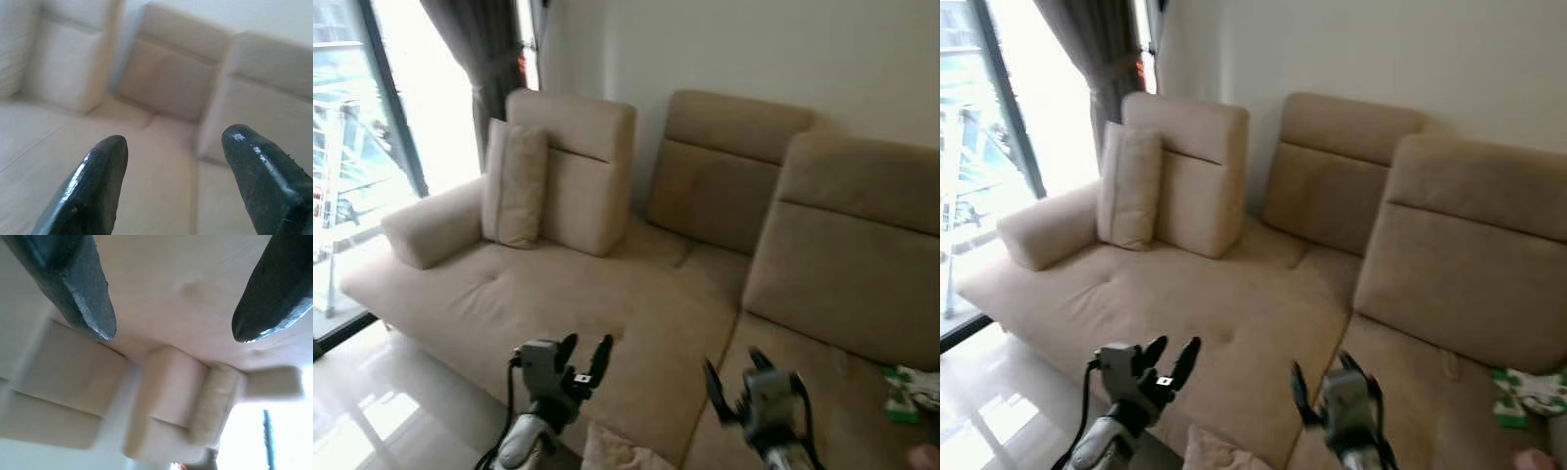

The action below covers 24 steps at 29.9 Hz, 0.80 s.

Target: Move the pillow to the sofa from floor

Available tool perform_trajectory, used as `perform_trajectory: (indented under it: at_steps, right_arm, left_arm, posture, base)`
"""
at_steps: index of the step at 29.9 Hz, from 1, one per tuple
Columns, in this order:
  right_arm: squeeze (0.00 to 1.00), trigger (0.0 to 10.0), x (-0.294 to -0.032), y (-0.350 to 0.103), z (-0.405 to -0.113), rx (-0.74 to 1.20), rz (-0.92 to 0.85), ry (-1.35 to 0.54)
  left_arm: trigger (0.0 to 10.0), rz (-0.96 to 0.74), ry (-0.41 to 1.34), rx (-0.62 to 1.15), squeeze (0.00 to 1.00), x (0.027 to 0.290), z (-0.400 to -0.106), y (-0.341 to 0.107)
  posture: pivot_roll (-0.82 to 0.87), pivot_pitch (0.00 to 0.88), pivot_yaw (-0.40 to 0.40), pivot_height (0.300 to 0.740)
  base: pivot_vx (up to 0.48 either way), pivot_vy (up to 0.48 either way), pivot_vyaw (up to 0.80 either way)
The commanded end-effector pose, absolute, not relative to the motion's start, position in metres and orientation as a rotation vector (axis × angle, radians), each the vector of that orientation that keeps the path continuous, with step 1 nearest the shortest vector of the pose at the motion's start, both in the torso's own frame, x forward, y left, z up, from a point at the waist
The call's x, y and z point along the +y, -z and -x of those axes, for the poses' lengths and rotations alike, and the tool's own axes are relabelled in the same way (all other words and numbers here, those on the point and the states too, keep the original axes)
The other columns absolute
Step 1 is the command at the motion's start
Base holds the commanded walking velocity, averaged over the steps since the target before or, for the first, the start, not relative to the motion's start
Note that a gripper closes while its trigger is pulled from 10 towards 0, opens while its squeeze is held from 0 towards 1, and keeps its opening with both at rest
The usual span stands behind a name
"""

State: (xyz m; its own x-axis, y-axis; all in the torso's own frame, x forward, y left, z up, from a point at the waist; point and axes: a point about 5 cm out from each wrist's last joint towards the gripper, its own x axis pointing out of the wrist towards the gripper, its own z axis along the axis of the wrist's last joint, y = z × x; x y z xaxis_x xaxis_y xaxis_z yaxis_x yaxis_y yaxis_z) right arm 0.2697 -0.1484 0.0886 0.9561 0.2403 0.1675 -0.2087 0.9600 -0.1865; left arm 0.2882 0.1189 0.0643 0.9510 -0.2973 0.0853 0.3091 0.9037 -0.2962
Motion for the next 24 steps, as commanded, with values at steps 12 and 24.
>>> perform_trajectory:
  at_steps: [12, 24]
  right_arm:
    - [0.00, 10.0, -0.152, -0.051, -0.262, 0.038, 0.147, -0.305]
    - [0.00, 10.0, -0.148, -0.021, -0.272, 0.268, 0.158, -0.404]
  left_arm:
    - [10.0, 0.289, 0.360, -0.050, 0.00, 0.110, -0.289, -0.066]
    - [10.0, -0.023, 0.517, 0.105, 0.00, 0.099, -0.289, -0.051]
  posture:
    - [0.09, 0.000, -0.006, 0.740]
    - [0.10, 0.000, 0.002, 0.740]
  base:
    - [0.000, 0.000, 0.00]
    - [0.000, 0.000, 0.00]
